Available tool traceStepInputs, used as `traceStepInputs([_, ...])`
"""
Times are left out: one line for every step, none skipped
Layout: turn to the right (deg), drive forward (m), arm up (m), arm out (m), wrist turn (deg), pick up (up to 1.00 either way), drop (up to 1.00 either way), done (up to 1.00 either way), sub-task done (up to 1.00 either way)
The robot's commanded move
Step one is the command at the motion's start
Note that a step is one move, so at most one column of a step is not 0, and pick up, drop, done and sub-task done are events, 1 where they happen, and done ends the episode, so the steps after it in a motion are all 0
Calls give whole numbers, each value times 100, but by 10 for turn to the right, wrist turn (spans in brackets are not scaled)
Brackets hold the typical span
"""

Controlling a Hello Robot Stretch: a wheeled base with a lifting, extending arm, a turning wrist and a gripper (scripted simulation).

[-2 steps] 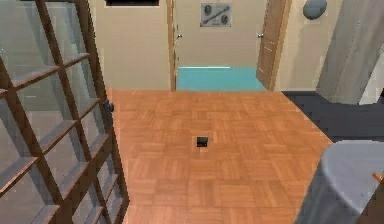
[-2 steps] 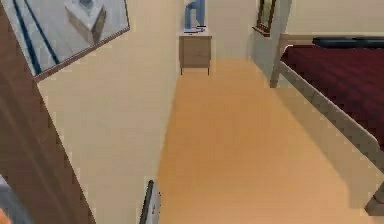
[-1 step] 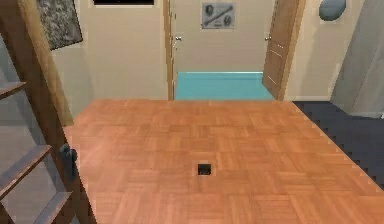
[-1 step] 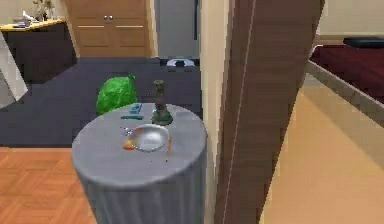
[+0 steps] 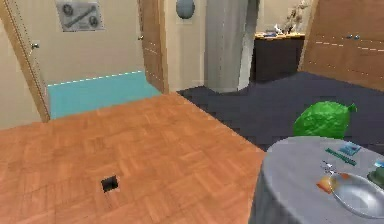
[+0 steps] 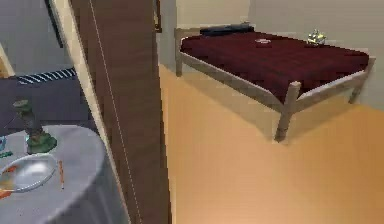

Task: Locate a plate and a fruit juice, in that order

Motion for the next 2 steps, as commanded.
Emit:
traceStepInputs([0,100,0,0,0,0,0,0,0])
traceStepInputs([270,0,0,0,0,0,0,0,0])
